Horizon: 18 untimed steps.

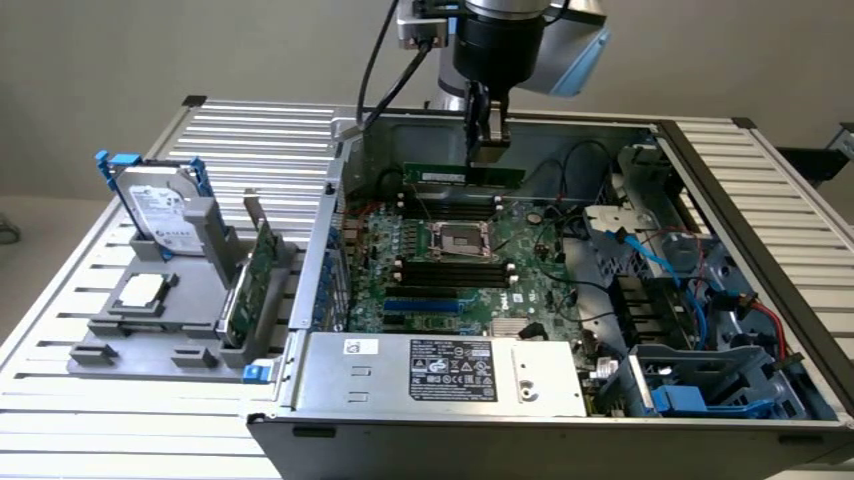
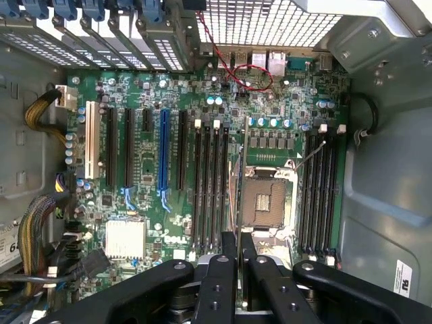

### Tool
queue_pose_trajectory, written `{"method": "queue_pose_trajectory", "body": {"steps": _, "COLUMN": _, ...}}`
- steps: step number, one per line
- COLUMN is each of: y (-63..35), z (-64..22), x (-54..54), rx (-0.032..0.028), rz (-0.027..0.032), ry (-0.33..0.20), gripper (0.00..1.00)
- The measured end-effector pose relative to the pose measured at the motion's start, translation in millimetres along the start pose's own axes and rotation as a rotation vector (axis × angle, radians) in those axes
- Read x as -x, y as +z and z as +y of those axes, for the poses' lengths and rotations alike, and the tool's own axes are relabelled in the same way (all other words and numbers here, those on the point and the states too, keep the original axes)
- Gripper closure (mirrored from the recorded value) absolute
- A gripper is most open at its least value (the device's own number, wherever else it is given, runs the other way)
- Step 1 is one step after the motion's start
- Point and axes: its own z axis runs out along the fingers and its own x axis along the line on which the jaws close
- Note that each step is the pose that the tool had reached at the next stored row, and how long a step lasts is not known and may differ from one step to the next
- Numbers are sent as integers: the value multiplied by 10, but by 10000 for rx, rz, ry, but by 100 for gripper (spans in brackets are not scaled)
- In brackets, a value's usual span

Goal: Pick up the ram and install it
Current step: 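Insert the ram into the slot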

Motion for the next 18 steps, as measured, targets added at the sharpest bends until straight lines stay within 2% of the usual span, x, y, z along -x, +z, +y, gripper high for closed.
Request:
{"method": "queue_pose_trajectory", "body": {"steps": 4, "y": 3, "z": 1, "x": -10, "rx": 1, "rz": 1, "ry": 1, "gripper": 86}}
{"method": "queue_pose_trajectory", "body": {"steps": 7, "y": 25, "z": 4, "x": -97, "rx": 4, "rz": -83, "ry": -2, "gripper": 86}}
{"method": "queue_pose_trajectory", "body": {"steps": 9, "y": 50, "z": 5, "x": -148, "rx": 9, "rz": -109, "ry": 1, "gripper": 86}}
{"method": "queue_pose_trajectory", "body": {"steps": 18, "y": 215, "z": 1, "x": -175, "rx": 12, "rz": -114, "ry": 237, "gripper": 86}}
